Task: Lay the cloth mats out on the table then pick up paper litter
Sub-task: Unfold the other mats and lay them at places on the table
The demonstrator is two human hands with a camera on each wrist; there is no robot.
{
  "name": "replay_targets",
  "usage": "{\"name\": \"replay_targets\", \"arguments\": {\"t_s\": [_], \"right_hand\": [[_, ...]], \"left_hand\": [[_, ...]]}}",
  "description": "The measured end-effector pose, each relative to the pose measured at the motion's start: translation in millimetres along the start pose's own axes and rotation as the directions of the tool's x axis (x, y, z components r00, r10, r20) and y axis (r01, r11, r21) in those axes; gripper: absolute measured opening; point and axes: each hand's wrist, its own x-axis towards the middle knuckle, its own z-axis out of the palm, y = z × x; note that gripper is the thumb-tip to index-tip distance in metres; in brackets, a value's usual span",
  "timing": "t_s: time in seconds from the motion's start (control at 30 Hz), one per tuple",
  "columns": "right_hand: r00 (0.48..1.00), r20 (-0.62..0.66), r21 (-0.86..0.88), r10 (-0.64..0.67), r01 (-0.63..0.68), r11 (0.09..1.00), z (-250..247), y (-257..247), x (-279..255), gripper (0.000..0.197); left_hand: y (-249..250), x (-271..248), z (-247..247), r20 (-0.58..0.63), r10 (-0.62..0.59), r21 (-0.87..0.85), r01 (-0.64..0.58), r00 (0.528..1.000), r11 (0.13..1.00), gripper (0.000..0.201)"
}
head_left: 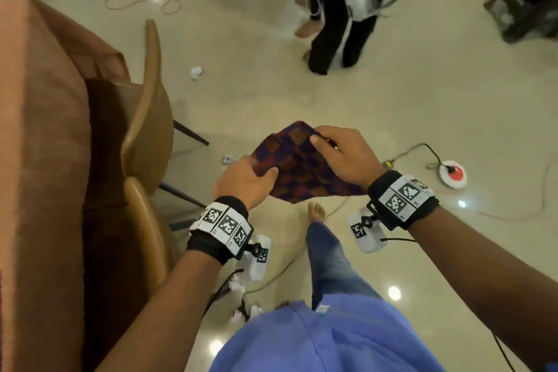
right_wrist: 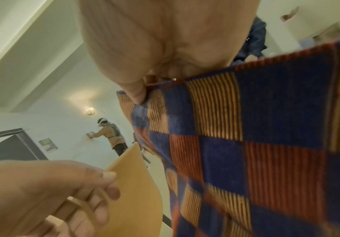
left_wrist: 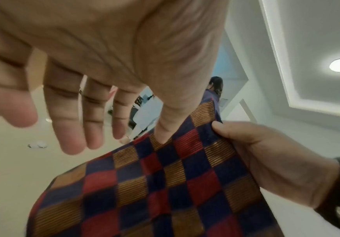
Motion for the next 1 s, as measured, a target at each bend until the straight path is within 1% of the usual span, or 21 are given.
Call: {"name": "replay_targets", "arguments": {"t_s": [0.07,0.13,0.23,0.3,0.33,0.37,0.4,0.43,0.47,0.53,0.57,0.63,0.73,0.77,0.8,0.83,0.9,0.93,1.0], "right_hand": [[0.998,0.054,0.045,-0.03,0.028,0.999,-1,8,57,0.025],[0.992,0.103,0.06,-0.073,0.067,0.996,5,12,105,0.026],[0.964,0.222,0.108,-0.145,0.124,0.986,9,10,183,0.027],[0.945,0.294,0.163,-0.142,0.097,0.982,8,5,228,0.028],[0.934,0.342,0.207,-0.107,0.037,0.978,4,2,255,0.029],[0.922,0.377,0.253,-0.087,-0.013,0.967,2,-2,273,0.03],[0.902,0.425,0.281,-0.083,-0.044,0.959,-2,-9,308,0.03],[0.896,0.437,0.312,-0.075,-0.073,0.947,-4,-10,318,0.029],[0.894,0.441,0.34,-0.086,-0.078,0.937,-5,-11,335,0.029],[0.869,0.481,0.35,-0.117,-0.068,0.934,-6,-23,391,0.03],[0.856,0.494,0.354,-0.154,-0.036,0.935,-4,-31,425,0.03],[0.844,0.489,0.333,-0.222,0.055,0.941,-3,-45,479,0.03],[0.841,0.465,0.294,-0.275,0.147,0.945,9,-70,570,0.031],[0.84,0.457,0.283,-0.291,0.172,0.944,12,-77,592,0.031],[0.833,0.455,0.271,-0.315,0.207,0.94,18,-84,615,0.03],[0.814,0.467,0.253,-0.346,0.251,0.934,23,-96,643,0.029],[0.771,0.474,0.223,-0.425,0.361,0.905,33,-120,692,0.026],[0.758,0.476,0.216,-0.446,0.391,0.895,36,-131,711,0.024],[0.723,0.486,0.223,-0.491,0.441,0.869,43,-159,754,0.02]], "left_hand": [[17,40,-12,0.007,0.027,-0.207,-0.025,1.0,0.978,0.029],[36,73,-19,0.03,0.059,-0.394,-0.042,0.998,0.918,0.021],[70,129,-38,0.047,0.034,-0.549,-0.002,0.998,0.836,0.016],[88,163,-55,0.05,0.003,-0.637,0.029,0.999,0.77,0.02],[95,181,-67,0.047,-0.024,-0.662,0.049,0.999,0.748,0.021],[98,194,-76,0.021,-0.05,-0.662,0.052,0.999,0.748,0.022],[101,217,-91,-0.038,-0.078,-0.666,0.033,0.996,0.745,0.024],[103,224,-94,-0.073,-0.077,-0.637,0.013,0.994,0.771,0.025],[106,236,-100,-0.13,-0.073,-0.604,-0.021,0.989,0.797,0.026],[109,277,-126,-0.226,-0.122,-0.568,-0.029,0.966,0.823,0.023],[109,304,-143,-0.275,-0.153,-0.554,-0.026,0.949,0.832,0.022],[105,348,-171,-0.333,-0.198,-0.525,-0.007,0.922,0.851,0.024],[98,419,-223,-0.351,-0.246,-0.511,0.036,0.903,0.859,0.025],[95,436,-240,-0.356,-0.252,-0.497,0.047,0.9,0.867,0.023],[92,451,-258,-0.361,-0.256,-0.489,0.052,0.897,0.871,0.021],[89,466,-282,-0.372,-0.285,-0.492,0.073,0.884,0.868,0.019],[81,487,-324,-0.445,-0.322,-0.459,0.096,0.835,0.883,0.013],[74,494,-342,-0.484,-0.335,-0.433,0.112,0.808,0.894,0.015],[59,504,-381,-0.552,-0.366,-0.406,0.141,0.749,0.903,0.024]]}}
